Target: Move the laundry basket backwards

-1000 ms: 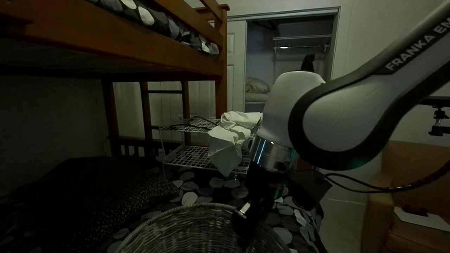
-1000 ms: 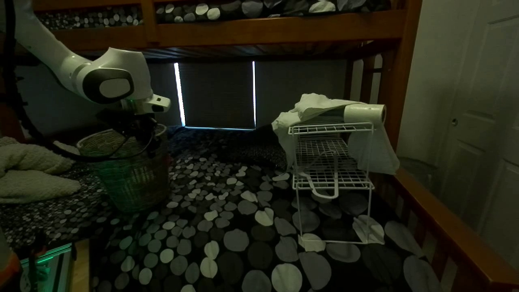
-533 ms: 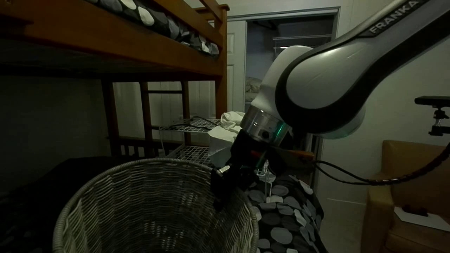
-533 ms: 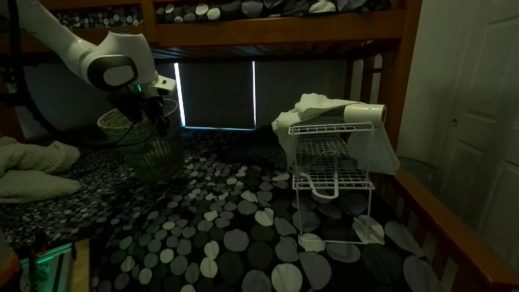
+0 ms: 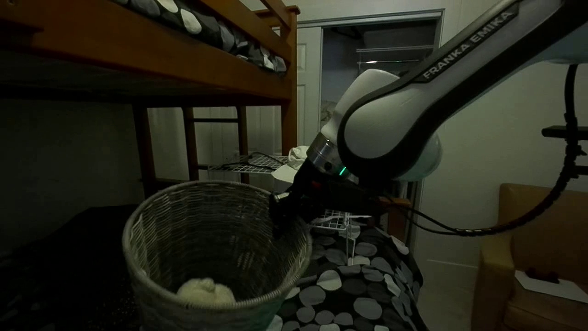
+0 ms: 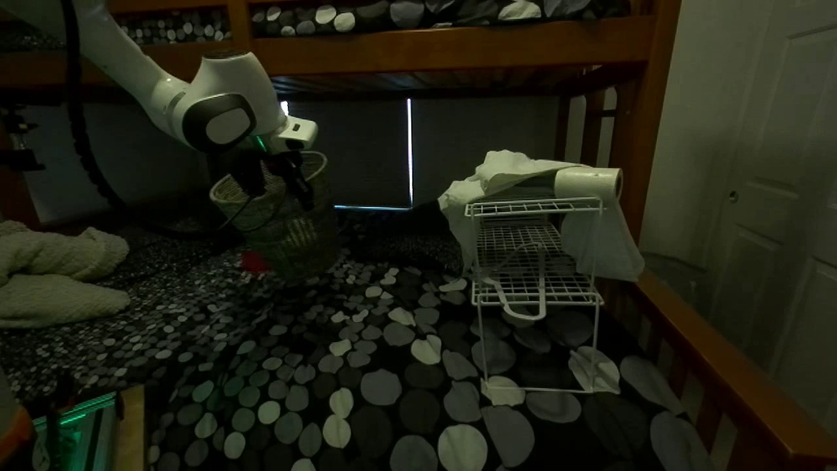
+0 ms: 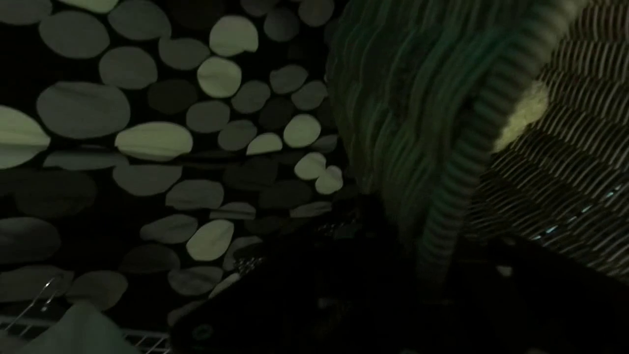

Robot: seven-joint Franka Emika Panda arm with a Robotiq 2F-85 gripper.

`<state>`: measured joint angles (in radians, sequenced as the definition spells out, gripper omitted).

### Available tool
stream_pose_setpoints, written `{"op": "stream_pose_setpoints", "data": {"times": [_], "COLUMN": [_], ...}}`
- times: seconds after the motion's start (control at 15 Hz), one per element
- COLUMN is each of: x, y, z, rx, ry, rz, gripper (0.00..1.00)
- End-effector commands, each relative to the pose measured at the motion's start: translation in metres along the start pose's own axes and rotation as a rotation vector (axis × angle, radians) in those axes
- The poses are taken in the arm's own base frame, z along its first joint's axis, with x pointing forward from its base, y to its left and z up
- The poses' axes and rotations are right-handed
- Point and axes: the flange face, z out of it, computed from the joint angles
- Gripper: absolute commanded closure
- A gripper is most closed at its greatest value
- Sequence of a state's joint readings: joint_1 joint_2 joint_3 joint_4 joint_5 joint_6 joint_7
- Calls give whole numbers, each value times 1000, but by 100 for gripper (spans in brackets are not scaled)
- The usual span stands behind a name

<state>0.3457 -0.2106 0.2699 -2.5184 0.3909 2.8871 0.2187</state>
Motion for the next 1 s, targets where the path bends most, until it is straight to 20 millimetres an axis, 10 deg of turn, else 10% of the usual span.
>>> {"op": "stream_pose_setpoints", "data": {"times": [0.0, 0.27, 0.33, 0.53, 0.93], "x": [33, 36, 30, 22, 80], "y": [-37, -82, -53, -73, -60], "z": [9, 36, 34, 46, 72], "rx": [46, 36, 27, 39, 14], "ry": [133, 65, 81, 68, 134], "rz": [90, 83, 82, 90, 363], "gripper": [97, 97, 87, 97, 97]}}
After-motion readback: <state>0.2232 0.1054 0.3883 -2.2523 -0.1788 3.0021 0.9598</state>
